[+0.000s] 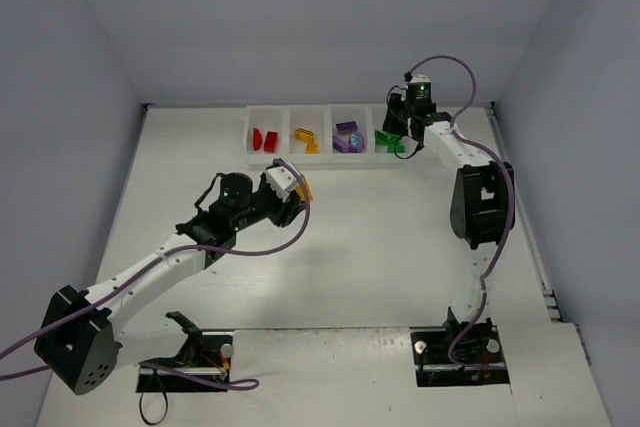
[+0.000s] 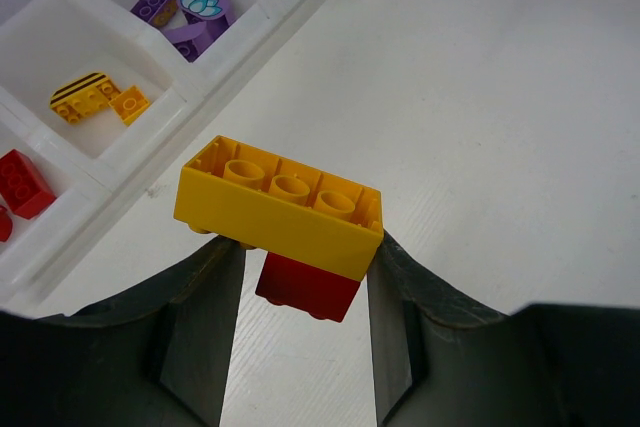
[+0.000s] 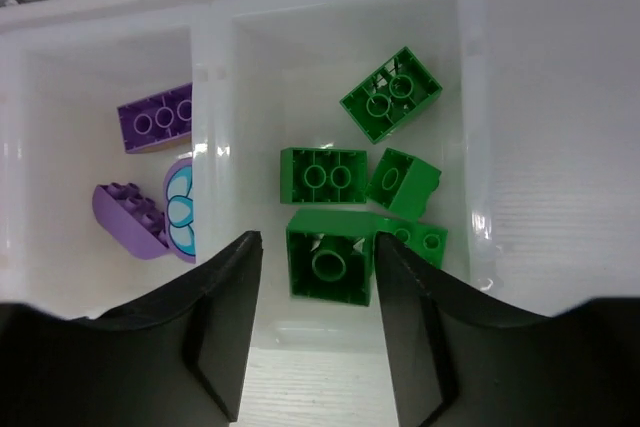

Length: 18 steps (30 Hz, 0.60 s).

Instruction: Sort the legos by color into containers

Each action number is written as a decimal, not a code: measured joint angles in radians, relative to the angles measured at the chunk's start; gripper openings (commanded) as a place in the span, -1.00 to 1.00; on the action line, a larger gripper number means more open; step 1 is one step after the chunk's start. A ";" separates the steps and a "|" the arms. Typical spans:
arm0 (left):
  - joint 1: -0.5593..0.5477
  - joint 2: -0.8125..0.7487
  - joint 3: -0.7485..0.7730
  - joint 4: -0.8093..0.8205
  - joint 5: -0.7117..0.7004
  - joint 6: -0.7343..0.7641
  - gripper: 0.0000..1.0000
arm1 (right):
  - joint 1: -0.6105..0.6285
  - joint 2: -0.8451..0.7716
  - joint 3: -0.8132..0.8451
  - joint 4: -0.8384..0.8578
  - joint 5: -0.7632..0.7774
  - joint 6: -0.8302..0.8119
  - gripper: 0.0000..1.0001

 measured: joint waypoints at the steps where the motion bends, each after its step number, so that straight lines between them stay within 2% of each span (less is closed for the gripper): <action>1: 0.000 0.000 0.000 0.000 0.000 0.000 -1.00 | 0.001 0.018 0.011 0.000 0.000 -0.002 0.12; 5: 0.000 0.000 0.000 0.001 0.007 0.001 -1.00 | 0.005 0.040 0.027 -0.002 -0.001 -0.012 0.33; 11: 0.000 0.001 -0.002 0.018 0.021 0.011 -1.00 | 0.014 -0.019 -0.009 0.002 -0.055 -0.007 0.32; 15: 0.000 0.010 -0.008 0.038 0.023 0.027 -1.00 | 0.045 -0.188 -0.135 -0.005 -0.147 0.023 0.32; 18: 0.000 0.021 -0.009 0.045 0.022 0.038 -1.00 | 0.114 -0.346 -0.217 -0.006 -0.220 0.049 0.32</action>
